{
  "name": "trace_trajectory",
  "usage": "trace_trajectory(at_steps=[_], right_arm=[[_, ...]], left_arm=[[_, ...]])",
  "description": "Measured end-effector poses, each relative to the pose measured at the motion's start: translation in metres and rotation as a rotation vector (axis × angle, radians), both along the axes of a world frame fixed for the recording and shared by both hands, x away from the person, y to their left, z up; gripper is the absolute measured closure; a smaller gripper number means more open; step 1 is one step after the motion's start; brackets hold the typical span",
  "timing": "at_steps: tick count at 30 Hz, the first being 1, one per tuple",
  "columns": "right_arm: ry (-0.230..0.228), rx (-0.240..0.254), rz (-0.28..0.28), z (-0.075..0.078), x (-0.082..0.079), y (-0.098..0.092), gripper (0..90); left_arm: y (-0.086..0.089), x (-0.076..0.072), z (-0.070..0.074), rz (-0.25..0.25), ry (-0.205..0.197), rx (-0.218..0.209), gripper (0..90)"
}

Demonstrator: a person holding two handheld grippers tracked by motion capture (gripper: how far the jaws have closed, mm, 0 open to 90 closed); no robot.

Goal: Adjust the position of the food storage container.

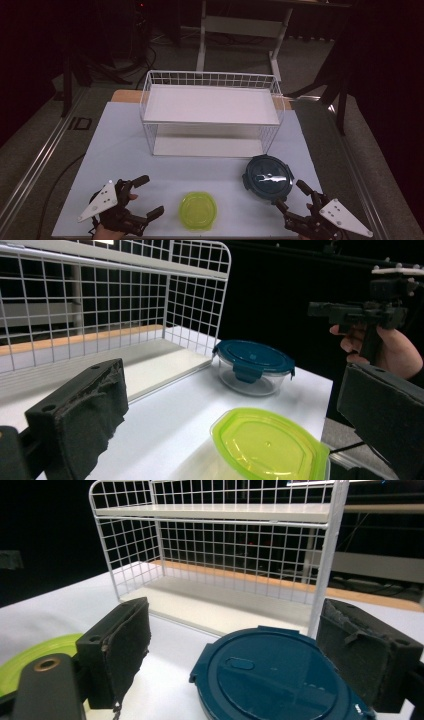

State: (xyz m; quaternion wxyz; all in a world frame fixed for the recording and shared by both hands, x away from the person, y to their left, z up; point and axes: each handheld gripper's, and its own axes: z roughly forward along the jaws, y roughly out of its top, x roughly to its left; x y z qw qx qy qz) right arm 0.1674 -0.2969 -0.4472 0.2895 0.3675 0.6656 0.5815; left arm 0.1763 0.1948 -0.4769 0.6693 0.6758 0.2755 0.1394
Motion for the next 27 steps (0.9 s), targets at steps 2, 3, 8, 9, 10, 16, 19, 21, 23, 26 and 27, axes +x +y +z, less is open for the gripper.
trace_trajectory(at_steps=[2,3,8,9,10,16,19,21,23,26,27], right_arm=[[-0.004,-0.015,-0.005,0.0,-0.001,0.001,13.4],[-0.004,-0.015,-0.005,0.0,-0.001,0.001,13.4],[0.001,-0.014,-0.02,0.001,-0.002,0.0,13.1],[0.001,-0.014,-0.02,0.001,-0.002,0.0,13.1],[-0.005,-0.015,-0.019,0.002,-0.003,0.001,13.1],[-0.014,-0.001,-0.011,0.004,-0.006,0.002,13.1],[-0.01,0.006,-0.012,0.004,-0.006,0.002,13.1],[-0.003,0.014,-0.013,0.003,-0.005,0.001,13.1],[-0.004,0.016,-0.008,0.003,-0.006,0.002,13.1],[-0.003,0.016,-0.006,0.003,-0.005,0.002,13.1],[-0.003,0.016,-0.006,0.003,-0.005,0.002,13.1]], left_arm=[[-0.002,-0.001,0.002,-0.014,0.001,-0.001,0.0],[-0.002,-0.001,0.002,-0.014,0.001,-0.001,0.0],[-0.016,-0.008,0.009,-0.08,0.009,0.011,1.6],[-0.016,-0.008,0.009,-0.08,0.009,0.011,2.5],[-0.022,-0.009,0.012,-0.1,0.014,0.02,3.0],[-0.036,-0.012,0.02,-0.161,0.039,0.031,19.8],[-0.042,-0.013,0.02,-0.183,0.047,0.043,31.6],[-0.05,-0.013,0.02,-0.202,0.059,0.074,40.7],[-0.055,-0.013,0.018,-0.209,0.071,0.077,47.3],[-0.063,-0.014,0.014,-0.227,0.085,0.088,53.7],[-0.063,-0.014,0.014,-0.227,0.085,0.088,53.6]])
